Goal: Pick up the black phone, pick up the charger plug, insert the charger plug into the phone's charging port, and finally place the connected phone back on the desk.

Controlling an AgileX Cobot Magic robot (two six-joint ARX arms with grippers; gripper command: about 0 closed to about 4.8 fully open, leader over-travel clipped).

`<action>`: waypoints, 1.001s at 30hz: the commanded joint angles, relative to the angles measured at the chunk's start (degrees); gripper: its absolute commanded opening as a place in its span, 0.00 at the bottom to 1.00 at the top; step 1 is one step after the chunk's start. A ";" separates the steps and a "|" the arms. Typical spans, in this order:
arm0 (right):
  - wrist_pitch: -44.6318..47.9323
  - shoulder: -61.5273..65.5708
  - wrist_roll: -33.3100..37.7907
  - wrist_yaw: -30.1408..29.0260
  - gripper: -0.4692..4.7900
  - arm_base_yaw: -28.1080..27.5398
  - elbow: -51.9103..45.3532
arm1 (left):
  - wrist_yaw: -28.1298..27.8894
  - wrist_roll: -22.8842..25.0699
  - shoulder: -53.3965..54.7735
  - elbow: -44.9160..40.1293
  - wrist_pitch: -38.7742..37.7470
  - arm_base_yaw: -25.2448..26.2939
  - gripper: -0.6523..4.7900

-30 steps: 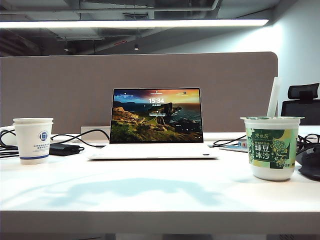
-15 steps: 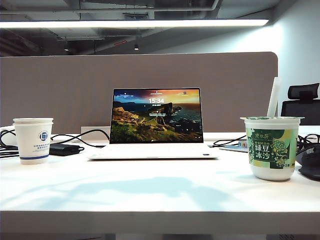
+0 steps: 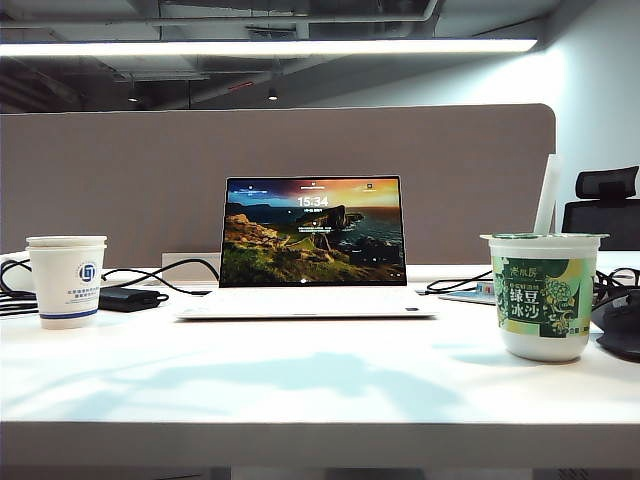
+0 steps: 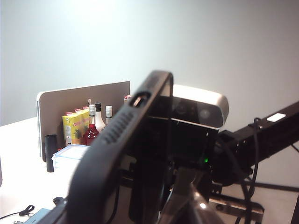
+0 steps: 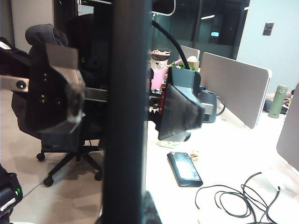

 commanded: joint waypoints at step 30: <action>8.24 2.19 3.69 0.92 0.09 1.38 0.37 | -1.95 -4.26 -0.13 0.31 3.91 -0.04 0.68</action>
